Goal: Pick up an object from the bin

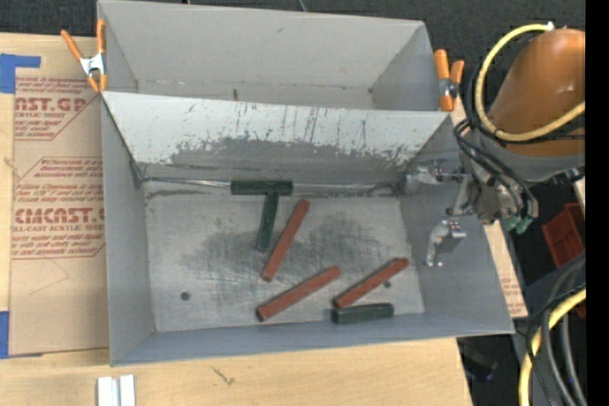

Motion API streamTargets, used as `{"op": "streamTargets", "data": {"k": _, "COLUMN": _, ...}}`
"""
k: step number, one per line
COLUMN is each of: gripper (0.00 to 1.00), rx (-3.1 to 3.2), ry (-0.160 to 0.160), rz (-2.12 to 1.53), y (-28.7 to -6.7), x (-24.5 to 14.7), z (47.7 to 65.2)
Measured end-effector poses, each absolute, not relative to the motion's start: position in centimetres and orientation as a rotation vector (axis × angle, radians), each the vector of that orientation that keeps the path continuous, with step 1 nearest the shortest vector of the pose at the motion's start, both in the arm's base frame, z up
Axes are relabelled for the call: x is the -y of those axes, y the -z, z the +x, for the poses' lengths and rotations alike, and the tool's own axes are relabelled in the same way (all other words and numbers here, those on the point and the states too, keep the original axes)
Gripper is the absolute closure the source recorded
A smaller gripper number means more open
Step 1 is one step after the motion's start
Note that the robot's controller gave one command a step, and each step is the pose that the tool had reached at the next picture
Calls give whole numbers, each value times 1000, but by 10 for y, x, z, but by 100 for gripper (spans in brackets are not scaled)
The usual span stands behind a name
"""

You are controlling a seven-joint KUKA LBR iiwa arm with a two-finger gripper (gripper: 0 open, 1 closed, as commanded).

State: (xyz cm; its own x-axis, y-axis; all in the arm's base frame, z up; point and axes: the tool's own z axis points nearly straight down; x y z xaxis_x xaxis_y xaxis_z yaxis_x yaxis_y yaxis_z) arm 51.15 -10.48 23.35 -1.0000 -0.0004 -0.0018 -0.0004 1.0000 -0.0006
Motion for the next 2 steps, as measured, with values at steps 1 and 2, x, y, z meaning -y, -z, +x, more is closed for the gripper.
{"op": "streamTargets", "data": {"k": 1, "gripper": 0, "rx": -3129, "ry": 1, "rz": -230, "y": -186, "x": 92, "z": 516}}
{"op": "streamTargets", "data": {"k": 2, "gripper": 0, "rx": -3087, "ry": -2, "rz": -579, "y": -159, "x": 68, "z": 513}}
